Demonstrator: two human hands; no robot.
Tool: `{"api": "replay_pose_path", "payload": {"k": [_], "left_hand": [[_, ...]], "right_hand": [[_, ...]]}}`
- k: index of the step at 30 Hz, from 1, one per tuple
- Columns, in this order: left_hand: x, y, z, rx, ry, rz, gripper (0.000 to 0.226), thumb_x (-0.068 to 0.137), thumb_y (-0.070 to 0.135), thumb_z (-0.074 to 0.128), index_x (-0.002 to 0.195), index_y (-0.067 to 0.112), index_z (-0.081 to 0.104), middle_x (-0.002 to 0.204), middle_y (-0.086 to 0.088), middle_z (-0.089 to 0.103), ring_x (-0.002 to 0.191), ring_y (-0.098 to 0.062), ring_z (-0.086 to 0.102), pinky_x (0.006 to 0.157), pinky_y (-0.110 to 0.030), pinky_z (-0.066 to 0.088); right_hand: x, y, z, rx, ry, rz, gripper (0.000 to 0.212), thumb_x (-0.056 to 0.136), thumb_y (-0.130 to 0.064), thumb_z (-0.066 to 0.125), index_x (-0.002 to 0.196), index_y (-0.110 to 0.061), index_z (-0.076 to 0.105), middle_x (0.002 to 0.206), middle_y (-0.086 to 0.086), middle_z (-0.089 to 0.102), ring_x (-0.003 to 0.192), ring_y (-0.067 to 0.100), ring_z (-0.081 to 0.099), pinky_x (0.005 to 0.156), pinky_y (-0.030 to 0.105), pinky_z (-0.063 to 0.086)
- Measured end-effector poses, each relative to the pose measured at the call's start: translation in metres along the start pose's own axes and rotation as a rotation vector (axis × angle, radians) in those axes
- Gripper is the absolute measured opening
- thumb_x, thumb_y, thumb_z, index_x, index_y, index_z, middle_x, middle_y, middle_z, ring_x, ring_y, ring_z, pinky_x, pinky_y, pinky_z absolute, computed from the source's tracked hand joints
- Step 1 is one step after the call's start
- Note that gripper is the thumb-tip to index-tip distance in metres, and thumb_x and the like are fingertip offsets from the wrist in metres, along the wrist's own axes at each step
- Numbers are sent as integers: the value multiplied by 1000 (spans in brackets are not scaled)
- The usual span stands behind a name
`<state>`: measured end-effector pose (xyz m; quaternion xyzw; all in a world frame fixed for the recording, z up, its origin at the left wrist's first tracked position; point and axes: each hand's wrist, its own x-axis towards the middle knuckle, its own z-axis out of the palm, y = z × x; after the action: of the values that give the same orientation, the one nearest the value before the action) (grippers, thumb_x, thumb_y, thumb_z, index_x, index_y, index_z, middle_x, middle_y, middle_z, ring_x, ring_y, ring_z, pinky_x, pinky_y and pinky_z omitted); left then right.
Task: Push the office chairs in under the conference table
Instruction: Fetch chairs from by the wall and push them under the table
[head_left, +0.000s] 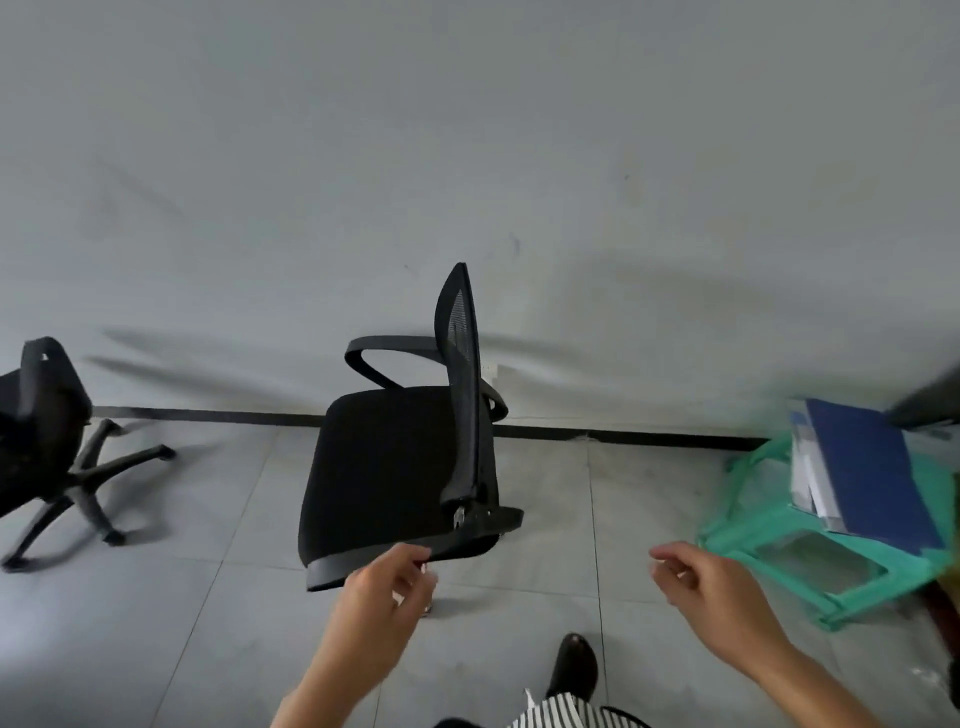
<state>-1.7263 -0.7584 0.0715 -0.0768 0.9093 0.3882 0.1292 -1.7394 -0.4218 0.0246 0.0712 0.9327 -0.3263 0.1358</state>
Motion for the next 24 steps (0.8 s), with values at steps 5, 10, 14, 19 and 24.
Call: {"api": "replay_pose_path", "payload": {"k": [5,10,14,19,24], "left_hand": [[97,39,16,-41,60,-56,30,89,27,58,118,17,56,95,8,63,80,-2,59,68,-14,47],[196,63,23,29,64,-110,56,87,40,57,135,22,34,122,0,49,94,-8,53,71,-22,46],[244,57,27,95,-75,-143,67,82,41,60,138,24,27,123,-1,49,103,-17,55,81,-34,51],[271,43,16,76,-120,-117,53,74,36,60,122,25,43,98,6,61,83,-14,60,71,-34,54],[272,19,-3,-25,-143,-173,46,68,39,62,114,32,54,83,10,66,71,-8,61,65,-31,55]], "right_hand": [[90,-34,-33,-60,-37,-129,19,87,-33,63,103,-25,71,77,-21,66,68,-2,64,65,17,50],[167,-62,-39,-98,-80,-155,18,86,-37,63,99,-28,72,69,-22,65,65,0,63,64,24,49],[229,-94,-39,-82,-121,-161,20,84,-36,65,101,-25,71,70,-17,66,63,1,62,67,28,52],[322,-168,-44,-149,-89,-233,26,86,-31,64,109,-21,68,78,-13,65,80,14,66,76,28,48],[413,-246,-8,-75,-214,-199,47,88,-40,57,128,-16,51,112,2,66,99,25,64,89,37,49]]}}
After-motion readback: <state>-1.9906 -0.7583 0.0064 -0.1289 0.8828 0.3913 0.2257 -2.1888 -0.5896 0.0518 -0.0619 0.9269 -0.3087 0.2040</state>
